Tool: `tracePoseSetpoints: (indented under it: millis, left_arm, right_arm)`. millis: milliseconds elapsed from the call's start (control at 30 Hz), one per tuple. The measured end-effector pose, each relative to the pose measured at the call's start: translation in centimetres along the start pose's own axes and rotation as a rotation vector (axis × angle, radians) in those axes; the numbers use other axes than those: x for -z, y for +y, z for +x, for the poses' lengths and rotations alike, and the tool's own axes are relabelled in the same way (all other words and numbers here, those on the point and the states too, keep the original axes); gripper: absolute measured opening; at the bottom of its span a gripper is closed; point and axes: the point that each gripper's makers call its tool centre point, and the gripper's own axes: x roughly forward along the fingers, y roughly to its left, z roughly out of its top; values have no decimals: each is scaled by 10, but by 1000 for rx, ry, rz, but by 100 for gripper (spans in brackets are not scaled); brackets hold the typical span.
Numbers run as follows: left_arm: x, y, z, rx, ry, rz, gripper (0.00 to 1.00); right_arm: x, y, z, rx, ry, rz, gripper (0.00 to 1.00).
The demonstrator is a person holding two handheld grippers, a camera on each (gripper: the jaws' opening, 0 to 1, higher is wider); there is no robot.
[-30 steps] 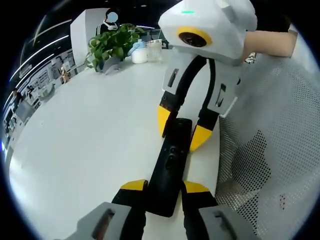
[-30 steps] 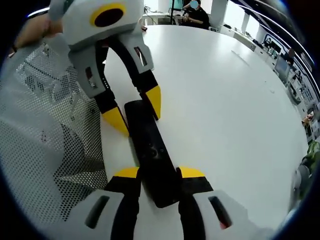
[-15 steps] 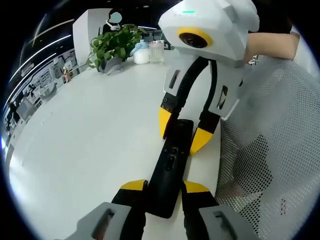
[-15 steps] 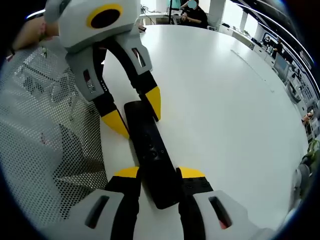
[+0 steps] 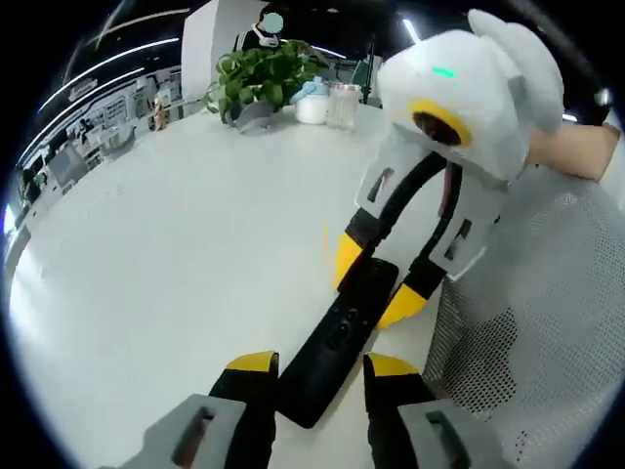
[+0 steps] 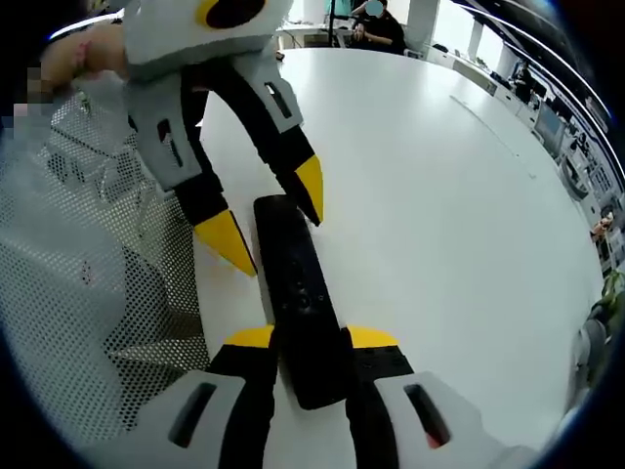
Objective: Press the specified remote control buttons in sequence, fully releasing each button before pressing the next.
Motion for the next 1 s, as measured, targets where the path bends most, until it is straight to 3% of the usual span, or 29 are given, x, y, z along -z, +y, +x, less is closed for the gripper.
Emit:
tracePoseSetpoints:
  millis: [200,333,467,500,600,667,733,833,1000]
  left_arm:
    - [-22,20,-41,-125,-105,-51,50]
    - [-28,20,-69,-156,-156,-103,56]
    - [-47,16,-101,-188,-309,-131,80]
    - [-55,13,-111,-178,-372,-168,83]
    - [-65,16,-132,-207,-474,-232,92]
    - [-70,19,-147,-251,-541,-246,100]
    - [-76,18,-162,-266,-605,-248,100]
    - [-74,22,-180,-333,-654,-231,100]
    - [-51,31,-199,-419,-695,-301,100]
  right_arm:
    - [0,-1,0,-2,-3,-3,25]
    - [0,-1,0,0,-5,4,25]
    - [-1,-1,1,3,-8,15,25]
    - [-1,-2,1,5,-10,21,25]
    - [-1,-2,1,8,-12,27,25]
    - [-2,-1,1,9,-16,32,25]
    - [-2,-1,1,11,-19,36,25]
    - [-2,-2,1,13,-22,44,25]
    - [-3,-2,1,19,-28,59,25]
